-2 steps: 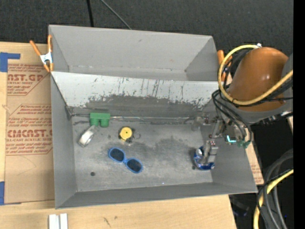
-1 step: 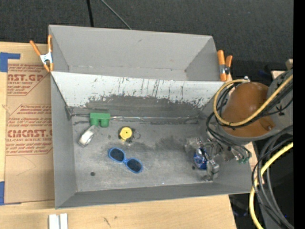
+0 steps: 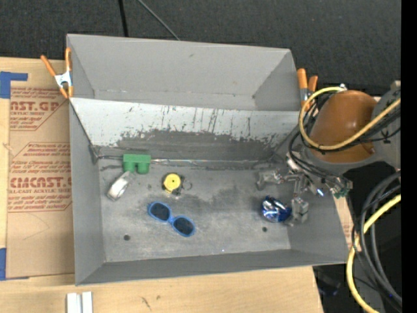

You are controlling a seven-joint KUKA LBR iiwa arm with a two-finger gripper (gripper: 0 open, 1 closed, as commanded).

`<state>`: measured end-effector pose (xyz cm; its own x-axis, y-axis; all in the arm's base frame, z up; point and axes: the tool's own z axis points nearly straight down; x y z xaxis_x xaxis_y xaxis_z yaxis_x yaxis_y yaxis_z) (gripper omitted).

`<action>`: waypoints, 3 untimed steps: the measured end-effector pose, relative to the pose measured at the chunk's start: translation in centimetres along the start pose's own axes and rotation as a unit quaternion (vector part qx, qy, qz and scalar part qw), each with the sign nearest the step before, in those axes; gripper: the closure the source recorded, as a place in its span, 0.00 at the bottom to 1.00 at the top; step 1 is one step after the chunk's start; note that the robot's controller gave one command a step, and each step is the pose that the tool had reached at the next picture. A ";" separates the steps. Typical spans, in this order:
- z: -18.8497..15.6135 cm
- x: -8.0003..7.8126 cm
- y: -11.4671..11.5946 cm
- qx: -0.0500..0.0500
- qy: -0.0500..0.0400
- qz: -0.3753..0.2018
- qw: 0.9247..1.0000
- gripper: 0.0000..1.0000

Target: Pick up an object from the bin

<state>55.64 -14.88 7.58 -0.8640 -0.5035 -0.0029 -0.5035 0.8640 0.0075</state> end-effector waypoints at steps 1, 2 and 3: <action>0.0 0.2 -0.2 0.003 0.000 -0.001 1.000 1.00; -0.1 -0.1 0.0 0.002 -0.002 -0.001 1.000 0.00; 0.7 2.8 6.0 0.001 0.002 -0.125 0.992 0.00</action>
Offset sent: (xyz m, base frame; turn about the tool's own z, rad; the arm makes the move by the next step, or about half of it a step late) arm 0.0000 0.0000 0.0000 0.0000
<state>50.18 -11.11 6.89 -0.7119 -0.7023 0.0002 -0.7023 0.7118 0.0045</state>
